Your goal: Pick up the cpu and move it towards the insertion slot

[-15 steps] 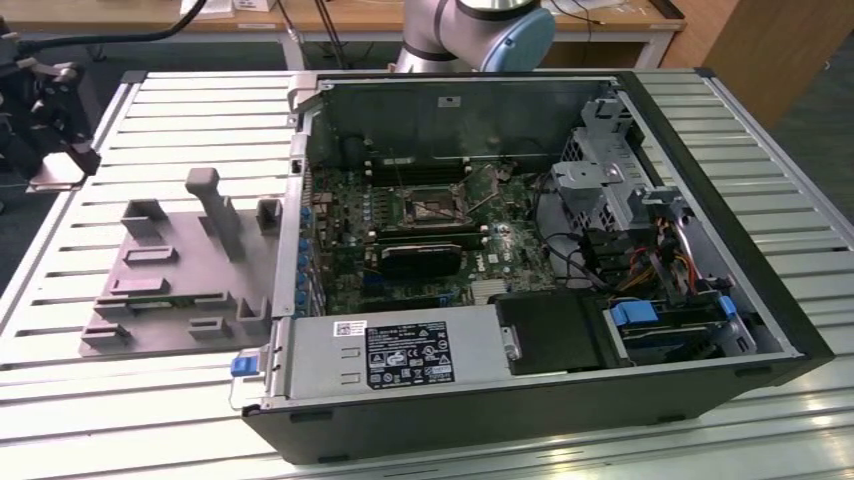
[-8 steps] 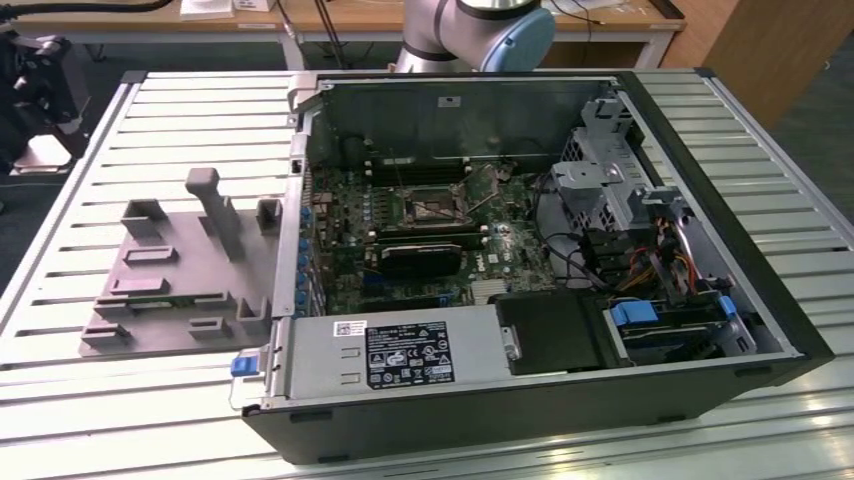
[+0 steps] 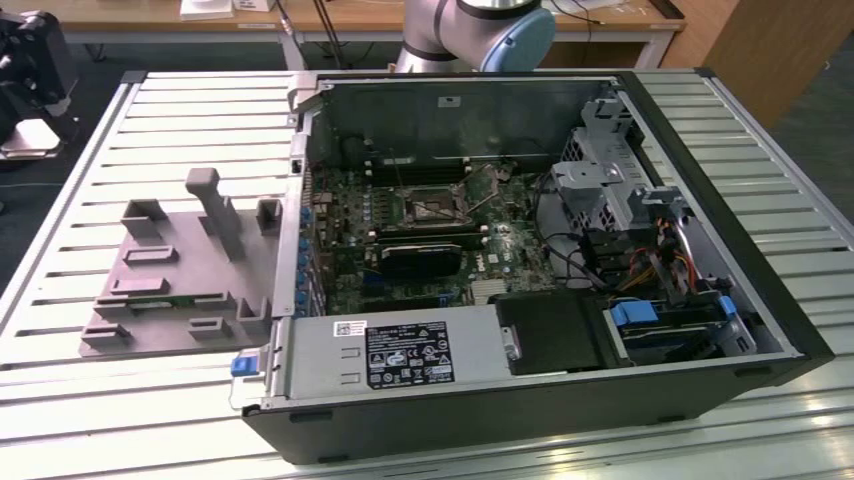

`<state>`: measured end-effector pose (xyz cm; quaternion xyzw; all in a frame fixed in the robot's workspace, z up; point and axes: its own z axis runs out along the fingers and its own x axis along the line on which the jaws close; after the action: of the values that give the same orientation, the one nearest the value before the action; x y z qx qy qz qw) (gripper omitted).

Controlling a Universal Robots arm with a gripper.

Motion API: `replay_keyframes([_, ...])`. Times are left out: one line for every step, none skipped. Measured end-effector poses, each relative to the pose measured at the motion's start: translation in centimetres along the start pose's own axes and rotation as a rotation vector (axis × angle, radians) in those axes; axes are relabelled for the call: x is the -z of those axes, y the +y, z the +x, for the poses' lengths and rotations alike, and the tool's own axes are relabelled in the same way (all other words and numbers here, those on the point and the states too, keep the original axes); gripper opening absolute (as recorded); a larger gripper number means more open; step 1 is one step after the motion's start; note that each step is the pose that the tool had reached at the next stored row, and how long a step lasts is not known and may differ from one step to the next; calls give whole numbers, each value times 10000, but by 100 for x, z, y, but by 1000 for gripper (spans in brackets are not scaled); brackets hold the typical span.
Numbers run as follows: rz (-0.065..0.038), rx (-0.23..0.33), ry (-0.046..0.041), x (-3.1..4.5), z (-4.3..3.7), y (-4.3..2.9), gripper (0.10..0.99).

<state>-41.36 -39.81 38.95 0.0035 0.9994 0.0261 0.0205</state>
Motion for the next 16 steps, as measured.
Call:
replay_keyframes([0, 0, -6, 18, 0, 2, 533])
replay_keyframes([-1, 1, -9, 27, -1, 2, 533])
replay_keyframes([3, 1, -12, 26, -1, 2, 533])
replay_keyframes([3, 1, -12, 27, -1, 2, 533])
replay_keyframes([4, 1, -11, 27, -1, 3, 533])
replay_keyframes([6, 0, -9, 28, -1, 3, 533])
replay_keyframes([6, 1, -9, 28, -1, 3, 533])
replay_keyframes([7, 0, -7, 30, -4, 4, 533])
replay_keyframes([8, -1, -6, 30, -11, 4, 533])
replay_keyframes([7, 0, -7, 29, -22, 4, 533])
replay_keyframes([6, 1, -9, 27, -37, 3, 533])
replay_keyframes([7, 0, -7, 27, -55, 3, 533])
replay_keyframes([6, 1, -9, 25, -75, 3, 533])
replay_keyframes([7, 1, -8, 25, -97, 3, 533])
replay_keyframes([6, 1, -8, 24, -120, 3, 533])
replay_keyframes([7, 1, -8, 23, -144, 4, 533])
